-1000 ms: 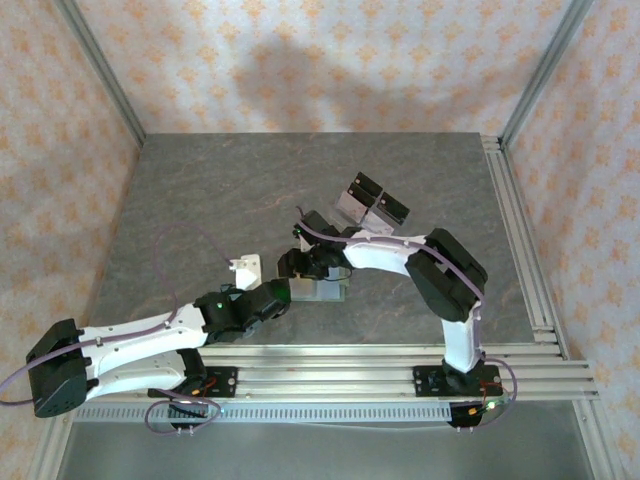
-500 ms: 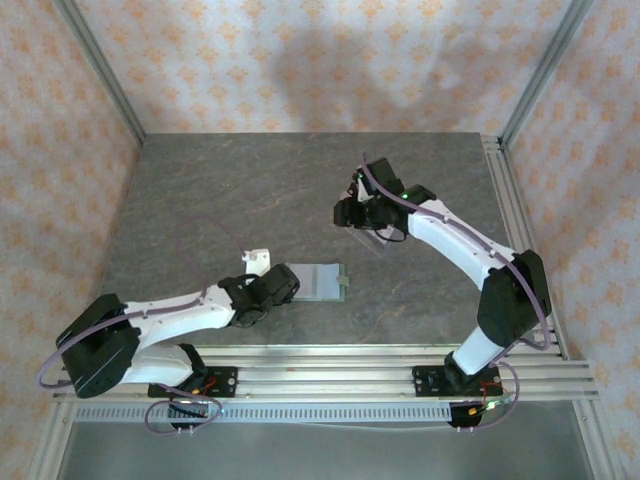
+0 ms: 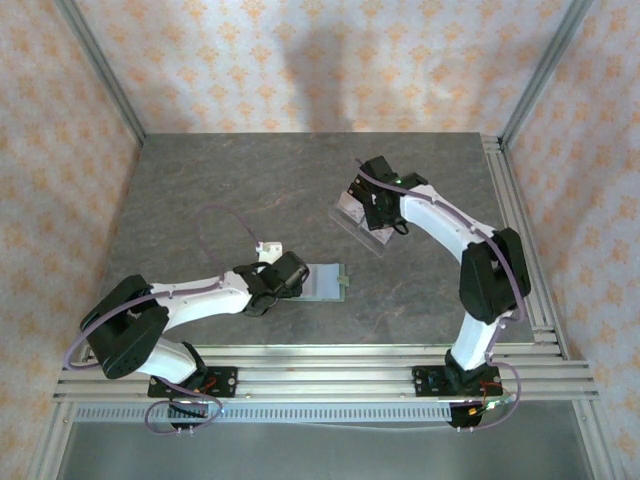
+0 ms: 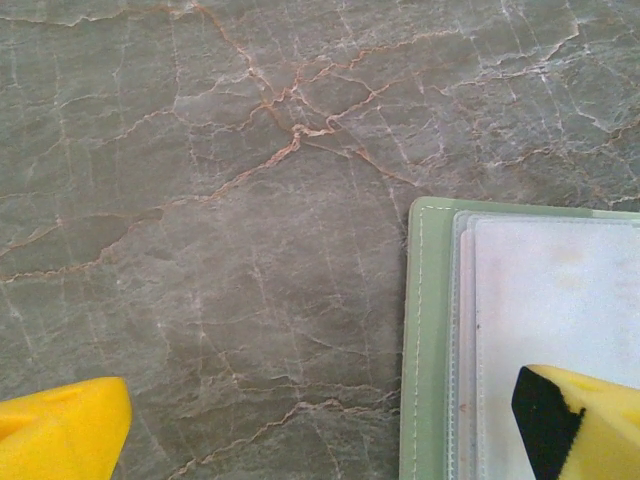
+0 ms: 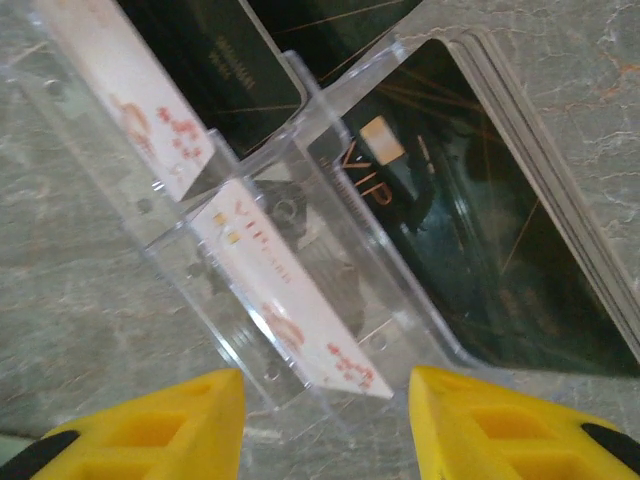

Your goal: Put the credit cards into the card holder

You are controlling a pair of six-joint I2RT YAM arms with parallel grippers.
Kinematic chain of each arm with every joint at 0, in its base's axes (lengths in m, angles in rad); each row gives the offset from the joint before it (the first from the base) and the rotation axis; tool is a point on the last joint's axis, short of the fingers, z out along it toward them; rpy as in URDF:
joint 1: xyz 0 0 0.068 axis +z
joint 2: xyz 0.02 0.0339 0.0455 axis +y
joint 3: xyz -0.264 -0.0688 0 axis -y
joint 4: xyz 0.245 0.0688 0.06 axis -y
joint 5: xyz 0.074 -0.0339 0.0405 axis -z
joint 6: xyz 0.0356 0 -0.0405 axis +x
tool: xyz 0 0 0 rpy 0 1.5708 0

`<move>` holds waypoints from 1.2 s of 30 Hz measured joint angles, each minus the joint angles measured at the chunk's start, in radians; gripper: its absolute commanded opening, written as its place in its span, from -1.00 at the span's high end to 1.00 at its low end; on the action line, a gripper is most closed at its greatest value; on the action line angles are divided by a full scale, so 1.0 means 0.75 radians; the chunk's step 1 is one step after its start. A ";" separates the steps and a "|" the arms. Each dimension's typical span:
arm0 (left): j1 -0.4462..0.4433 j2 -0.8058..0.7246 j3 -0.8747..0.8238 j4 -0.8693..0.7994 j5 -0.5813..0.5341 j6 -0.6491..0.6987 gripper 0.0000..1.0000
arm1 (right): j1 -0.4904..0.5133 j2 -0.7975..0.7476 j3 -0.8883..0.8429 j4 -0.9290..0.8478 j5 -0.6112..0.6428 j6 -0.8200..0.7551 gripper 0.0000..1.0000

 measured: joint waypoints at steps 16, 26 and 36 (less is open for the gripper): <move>0.015 0.003 0.001 0.003 0.001 0.000 -0.99 | -0.004 0.159 0.082 -0.003 0.010 -0.040 0.14; 0.015 0.012 0.001 0.004 0.001 0.000 -0.99 | -0.004 0.164 0.082 -0.003 -0.038 -0.040 0.23; 0.015 0.012 0.001 0.004 0.001 0.000 -0.99 | -0.010 0.132 0.051 0.003 -0.104 -0.037 0.46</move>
